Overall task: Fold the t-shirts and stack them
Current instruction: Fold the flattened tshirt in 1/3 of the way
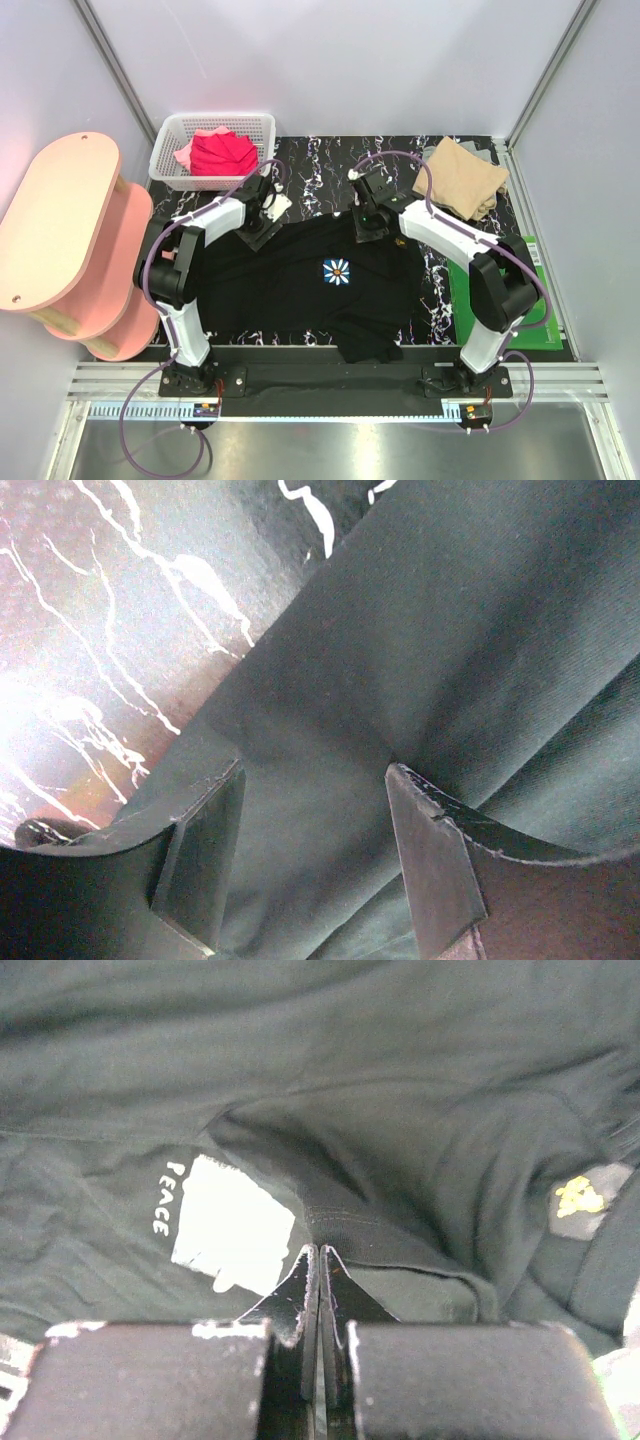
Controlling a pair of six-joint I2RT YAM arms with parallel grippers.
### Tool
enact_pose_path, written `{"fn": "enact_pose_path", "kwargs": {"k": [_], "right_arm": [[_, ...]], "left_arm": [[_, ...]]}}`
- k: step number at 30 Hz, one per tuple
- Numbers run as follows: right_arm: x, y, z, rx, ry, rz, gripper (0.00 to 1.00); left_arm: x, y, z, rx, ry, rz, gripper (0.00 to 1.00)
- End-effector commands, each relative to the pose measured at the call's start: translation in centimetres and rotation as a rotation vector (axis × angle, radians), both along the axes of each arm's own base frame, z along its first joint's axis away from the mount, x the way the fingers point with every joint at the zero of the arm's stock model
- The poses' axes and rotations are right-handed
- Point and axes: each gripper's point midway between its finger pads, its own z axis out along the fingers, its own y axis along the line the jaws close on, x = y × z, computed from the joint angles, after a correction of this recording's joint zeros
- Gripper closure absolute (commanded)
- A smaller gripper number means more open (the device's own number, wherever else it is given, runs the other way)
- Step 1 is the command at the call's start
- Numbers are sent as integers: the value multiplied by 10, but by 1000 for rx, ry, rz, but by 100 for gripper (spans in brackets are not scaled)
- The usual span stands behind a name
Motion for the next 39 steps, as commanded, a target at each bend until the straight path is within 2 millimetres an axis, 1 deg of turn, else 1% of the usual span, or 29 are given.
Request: {"fn": "enact_pose_path", "kwargs": {"k": [1, 2, 3, 5, 6, 7, 8, 10, 11, 13, 14, 15, 16, 18, 19, 20, 21, 22, 23, 25, 26, 27, 28, 30, 31, 32, 34, 35, 39], "right_arm": [[-40, 14, 8, 41, 28, 29, 100], [-49, 14, 8, 40, 39, 33, 100], [-69, 14, 9, 59, 77, 40, 100], [-99, 24, 9, 100, 134, 83, 100], [-116, 22, 10, 107, 164, 79, 100], [-126, 22, 10, 109, 177, 80, 100], [-146, 24, 5, 105, 213, 111, 100], [-166, 23, 6, 117, 249, 111, 100], [-174, 21, 2, 120, 279, 116, 96], [-181, 19, 2, 126, 300, 106, 89], [-183, 18, 1, 124, 308, 111, 81], [-183, 17, -1, 110, 314, 116, 50], [-174, 18, 3, 89, 283, 105, 40], [-163, 12, -2, 9, 264, 108, 15], [-142, 11, 8, -31, 184, 75, 11], [-131, 4, 3, -85, 176, 55, 8], [-119, 2, 6, -99, 152, 31, 4], [-97, -1, 17, -109, 96, -14, 3], [-85, -6, 14, -125, 97, -50, 3], [-48, -28, 26, -124, 50, -170, 3], [-36, -36, 25, -136, 34, -225, 3], [-17, -58, 26, -147, 15, -310, 5], [-3, -72, 30, -168, -21, -372, 10], [17, -92, 21, -177, -24, -467, 14], [29, -108, 18, -175, -22, -524, 16], [36, -111, 5, -176, 1, -548, 16], [46, -117, -8, -149, 42, -582, 18], [52, -115, -21, -147, 64, -587, 19], [66, -105, -41, -86, 110, -583, 23]], "left_arm": [[2, 5, 14, 19, -44, 2, 37], [3, 5, 14, 21, -46, 0, 37], [3, 6, 14, 24, -46, 1, 37], [4, 6, 13, 26, -45, 0, 37], [6, 6, 15, 26, -51, 1, 37], [6, 5, 15, 26, -50, 2, 37], [7, 5, 16, 24, -54, 2, 37], [8, 4, 18, 21, -60, 3, 37], [9, 4, 19, 18, -62, 2, 37], [9, 4, 20, 17, -65, 2, 37], [8, 4, 20, 16, -65, 2, 37], [8, 4, 22, 15, -68, 2, 37], [8, 4, 22, 16, -68, 1, 37], [7, 4, 24, 16, -74, 0, 36], [6, 5, 24, 15, -71, -1, 37], [5, 5, 24, 14, -72, -1, 36], [4, 4, 26, 10, -75, -2, 36], [2, 5, 24, 11, -69, -5, 37], [1, 5, 25, 9, -70, -5, 36], [-1, 6, 25, 11, -69, -6, 36], [-2, 6, 25, 14, -68, -8, 36], [-4, 7, 25, 14, -68, -8, 36], [-4, 7, 25, 13, -70, -10, 36], [-4, 7, 27, 10, -73, -11, 36], [-4, 7, 29, 9, -76, -9, 37], [-5, 6, 29, 3, -78, -10, 37], [-6, 6, 32, 2, -82, -13, 36], [-6, 6, 33, 3, -85, -14, 36], [-10, 8, 34, 8, -86, -18, 37]]}}
